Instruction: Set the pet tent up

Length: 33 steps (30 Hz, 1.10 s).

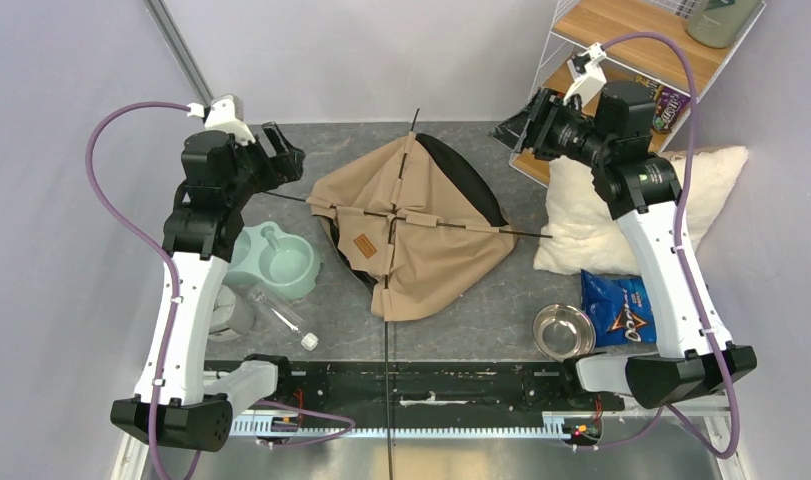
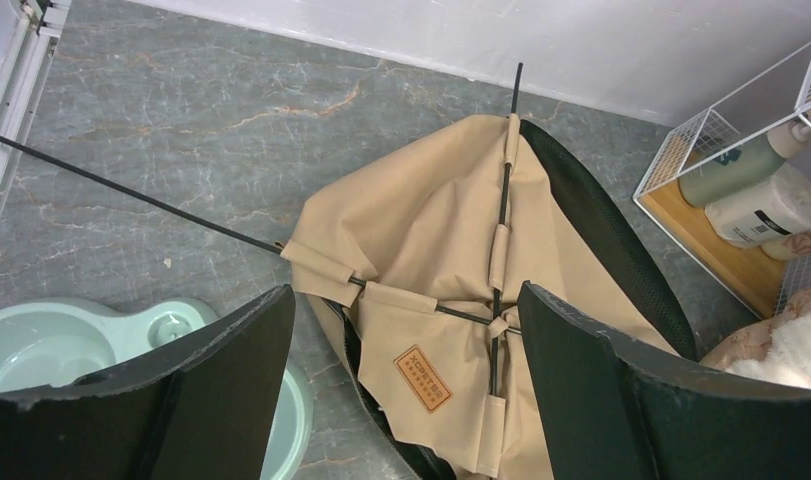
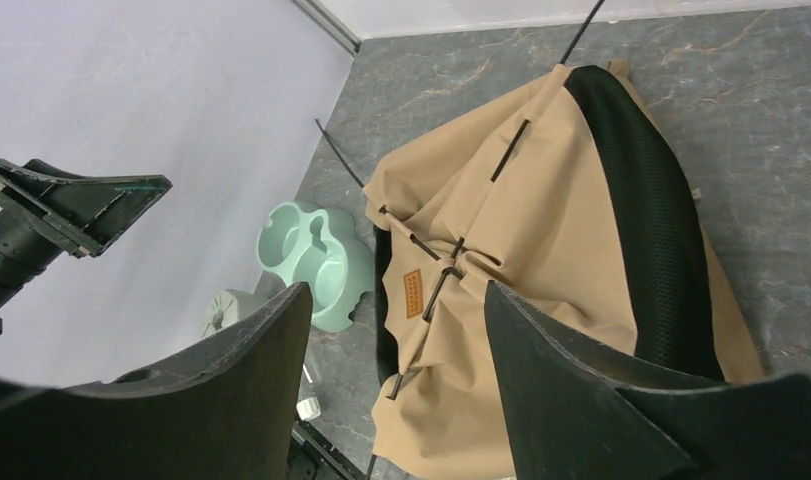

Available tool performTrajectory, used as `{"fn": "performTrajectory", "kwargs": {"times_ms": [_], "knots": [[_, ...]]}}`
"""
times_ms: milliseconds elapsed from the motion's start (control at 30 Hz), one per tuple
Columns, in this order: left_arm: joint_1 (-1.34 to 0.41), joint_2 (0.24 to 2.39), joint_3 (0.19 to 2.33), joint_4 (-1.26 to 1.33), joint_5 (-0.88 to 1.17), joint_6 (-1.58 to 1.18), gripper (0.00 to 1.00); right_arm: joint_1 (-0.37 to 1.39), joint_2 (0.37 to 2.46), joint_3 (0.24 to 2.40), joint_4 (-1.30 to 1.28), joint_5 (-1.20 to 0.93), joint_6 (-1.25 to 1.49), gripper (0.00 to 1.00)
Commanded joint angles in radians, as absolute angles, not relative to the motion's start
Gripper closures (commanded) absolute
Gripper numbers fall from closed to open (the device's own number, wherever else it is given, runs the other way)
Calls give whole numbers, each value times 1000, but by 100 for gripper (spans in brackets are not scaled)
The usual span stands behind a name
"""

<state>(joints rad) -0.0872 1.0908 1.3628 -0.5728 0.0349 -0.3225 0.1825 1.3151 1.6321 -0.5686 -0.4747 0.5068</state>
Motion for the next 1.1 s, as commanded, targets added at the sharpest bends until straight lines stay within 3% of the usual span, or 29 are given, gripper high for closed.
{"fn": "performTrajectory", "kwargs": {"times_ms": [0, 367, 633, 1067], "knots": [[-88, 1066, 1353, -549, 46, -322, 11, 244, 1324, 1617, -475, -459, 506, 28], [-88, 1084, 1327, -539, 145, -334, 9, 538, 1458, 1537, -333, -28, 442, 31], [-88, 1140, 1336, -532, 181, -353, 11, 647, 1722, 1631, -290, 211, 442, 50], [-89, 1212, 1322, -523, 200, -401, 15, 664, 2035, 1670, -8, 327, 506, 57]]}}
